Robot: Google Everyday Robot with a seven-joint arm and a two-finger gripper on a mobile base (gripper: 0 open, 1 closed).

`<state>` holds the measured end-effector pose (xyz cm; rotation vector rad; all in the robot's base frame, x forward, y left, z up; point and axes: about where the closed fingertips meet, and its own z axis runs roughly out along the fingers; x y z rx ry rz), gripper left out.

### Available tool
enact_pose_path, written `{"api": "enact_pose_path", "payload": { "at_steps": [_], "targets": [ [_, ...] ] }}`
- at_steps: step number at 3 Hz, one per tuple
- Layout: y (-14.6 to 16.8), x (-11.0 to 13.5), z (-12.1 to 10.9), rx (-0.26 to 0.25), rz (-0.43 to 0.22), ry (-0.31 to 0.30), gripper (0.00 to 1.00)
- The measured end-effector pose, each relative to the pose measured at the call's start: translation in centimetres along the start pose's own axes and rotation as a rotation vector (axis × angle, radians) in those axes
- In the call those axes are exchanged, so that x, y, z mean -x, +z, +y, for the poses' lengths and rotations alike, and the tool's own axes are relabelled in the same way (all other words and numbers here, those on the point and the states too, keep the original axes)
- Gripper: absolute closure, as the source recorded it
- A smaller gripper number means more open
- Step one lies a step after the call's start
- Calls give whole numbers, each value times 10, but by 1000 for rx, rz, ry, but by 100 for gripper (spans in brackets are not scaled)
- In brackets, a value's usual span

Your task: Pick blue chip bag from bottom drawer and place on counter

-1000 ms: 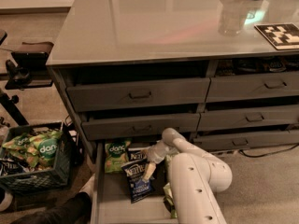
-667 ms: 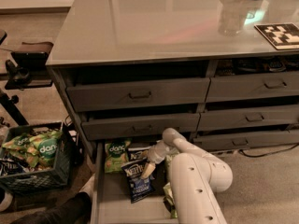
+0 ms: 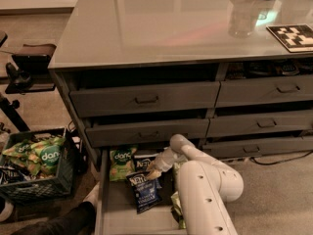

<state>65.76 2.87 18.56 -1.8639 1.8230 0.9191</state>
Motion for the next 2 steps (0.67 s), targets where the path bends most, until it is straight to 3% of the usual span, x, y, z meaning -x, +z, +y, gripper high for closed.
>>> {"api": "enact_pose_path", "payload": {
  "at_steps": [1,2],
  "targets": [
    [0,0,0,0,0,0,92],
    [0,0,0,0,0,0,100]
  ]
}}
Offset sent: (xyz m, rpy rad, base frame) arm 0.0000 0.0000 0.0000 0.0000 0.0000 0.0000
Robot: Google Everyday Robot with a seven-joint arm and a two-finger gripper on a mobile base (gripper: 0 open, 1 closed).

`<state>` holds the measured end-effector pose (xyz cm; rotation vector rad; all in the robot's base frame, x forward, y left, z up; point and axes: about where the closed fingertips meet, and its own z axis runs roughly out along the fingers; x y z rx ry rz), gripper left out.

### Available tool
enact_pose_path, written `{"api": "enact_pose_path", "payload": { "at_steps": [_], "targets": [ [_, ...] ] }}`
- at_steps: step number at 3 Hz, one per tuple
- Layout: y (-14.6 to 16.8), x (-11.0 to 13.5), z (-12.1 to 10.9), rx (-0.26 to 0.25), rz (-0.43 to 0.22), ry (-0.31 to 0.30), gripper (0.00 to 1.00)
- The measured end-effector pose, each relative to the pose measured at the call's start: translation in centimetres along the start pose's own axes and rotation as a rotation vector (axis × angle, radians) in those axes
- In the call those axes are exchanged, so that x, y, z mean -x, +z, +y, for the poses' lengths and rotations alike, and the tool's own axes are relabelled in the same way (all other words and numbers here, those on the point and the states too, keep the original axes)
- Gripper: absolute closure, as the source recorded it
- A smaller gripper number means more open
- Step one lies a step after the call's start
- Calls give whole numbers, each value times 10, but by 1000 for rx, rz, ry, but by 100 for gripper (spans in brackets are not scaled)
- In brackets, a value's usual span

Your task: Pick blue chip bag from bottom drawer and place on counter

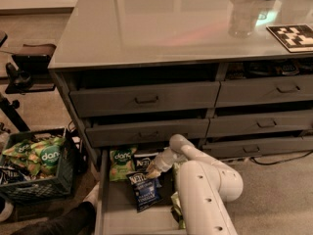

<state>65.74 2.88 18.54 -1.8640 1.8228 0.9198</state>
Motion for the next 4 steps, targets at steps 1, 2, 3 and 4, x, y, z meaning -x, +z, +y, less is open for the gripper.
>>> {"api": "enact_pose_path", "payload": {
  "at_steps": [1,2,3,4],
  "targets": [
    [2,-2,6,10,-5,1,100],
    [-4,-3,21,6,-12,-5,100],
    [-66,9,17,-133,-12,-63,100],
    [-121,25,45,-211,-51,-124,100]
  ]
}}
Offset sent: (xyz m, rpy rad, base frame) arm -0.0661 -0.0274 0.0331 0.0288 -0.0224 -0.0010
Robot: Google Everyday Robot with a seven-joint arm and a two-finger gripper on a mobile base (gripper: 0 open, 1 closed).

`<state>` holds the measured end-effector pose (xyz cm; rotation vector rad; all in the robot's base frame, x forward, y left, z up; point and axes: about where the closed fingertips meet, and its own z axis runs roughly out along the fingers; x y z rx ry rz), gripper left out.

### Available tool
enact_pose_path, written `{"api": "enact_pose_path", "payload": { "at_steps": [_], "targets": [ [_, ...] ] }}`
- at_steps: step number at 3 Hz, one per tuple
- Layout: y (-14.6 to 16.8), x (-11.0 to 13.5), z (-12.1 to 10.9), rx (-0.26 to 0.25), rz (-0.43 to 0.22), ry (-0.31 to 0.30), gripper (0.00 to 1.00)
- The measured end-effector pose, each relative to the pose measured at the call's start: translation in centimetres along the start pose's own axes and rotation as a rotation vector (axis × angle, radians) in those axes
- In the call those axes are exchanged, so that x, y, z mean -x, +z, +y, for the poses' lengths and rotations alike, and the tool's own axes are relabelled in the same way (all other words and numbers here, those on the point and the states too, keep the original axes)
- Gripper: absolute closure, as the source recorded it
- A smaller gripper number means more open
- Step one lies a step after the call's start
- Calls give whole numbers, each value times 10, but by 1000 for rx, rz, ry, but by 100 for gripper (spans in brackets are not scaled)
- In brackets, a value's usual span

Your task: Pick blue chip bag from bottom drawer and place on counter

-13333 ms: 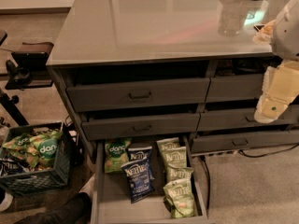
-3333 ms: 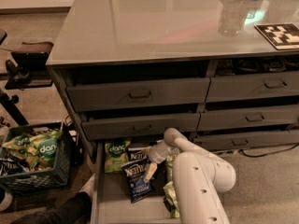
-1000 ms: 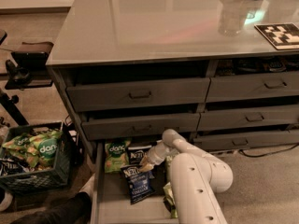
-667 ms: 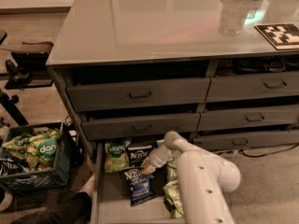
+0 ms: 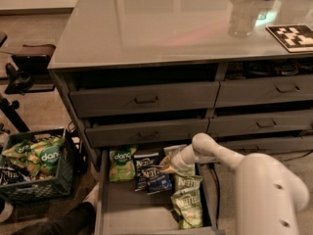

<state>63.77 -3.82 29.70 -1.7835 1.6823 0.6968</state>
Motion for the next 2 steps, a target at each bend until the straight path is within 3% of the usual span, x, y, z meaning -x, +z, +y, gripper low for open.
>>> {"api": "enact_pose_path", "payload": {
  "at_steps": [1,2],
  "targets": [
    [-39,17,47,7,-82,-48,100],
    [-64,34,80,21,-139,-97,100]
  ]
}}
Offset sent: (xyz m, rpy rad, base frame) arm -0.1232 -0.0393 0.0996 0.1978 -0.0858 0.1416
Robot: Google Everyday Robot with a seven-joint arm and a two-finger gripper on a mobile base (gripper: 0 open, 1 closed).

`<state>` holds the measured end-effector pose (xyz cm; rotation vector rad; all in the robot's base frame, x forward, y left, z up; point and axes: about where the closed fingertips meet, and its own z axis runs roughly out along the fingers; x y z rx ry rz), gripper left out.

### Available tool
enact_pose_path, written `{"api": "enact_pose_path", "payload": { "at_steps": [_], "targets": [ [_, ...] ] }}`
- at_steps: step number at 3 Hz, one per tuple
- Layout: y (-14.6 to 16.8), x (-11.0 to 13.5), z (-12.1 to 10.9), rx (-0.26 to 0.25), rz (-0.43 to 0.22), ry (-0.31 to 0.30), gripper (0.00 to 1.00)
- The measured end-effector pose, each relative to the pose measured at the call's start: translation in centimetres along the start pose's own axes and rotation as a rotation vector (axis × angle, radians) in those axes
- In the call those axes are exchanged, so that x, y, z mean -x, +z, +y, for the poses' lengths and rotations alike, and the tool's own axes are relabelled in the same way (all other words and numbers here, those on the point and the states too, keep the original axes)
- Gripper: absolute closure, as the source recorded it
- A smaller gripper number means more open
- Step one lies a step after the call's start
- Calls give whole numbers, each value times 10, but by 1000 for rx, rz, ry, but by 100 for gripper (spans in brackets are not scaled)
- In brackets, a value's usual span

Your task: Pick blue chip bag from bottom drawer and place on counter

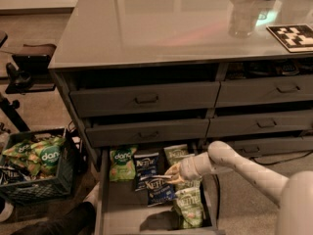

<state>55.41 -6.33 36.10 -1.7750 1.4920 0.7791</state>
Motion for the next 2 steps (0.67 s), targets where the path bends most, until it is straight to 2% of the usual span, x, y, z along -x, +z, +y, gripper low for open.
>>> {"api": "enact_pose_path", "payload": {
  "at_steps": [1,2],
  "targets": [
    [-18,23,21,-22,-47,-44,100],
    [-19,23,25,-23,-50,-43,100]
  ]
}}
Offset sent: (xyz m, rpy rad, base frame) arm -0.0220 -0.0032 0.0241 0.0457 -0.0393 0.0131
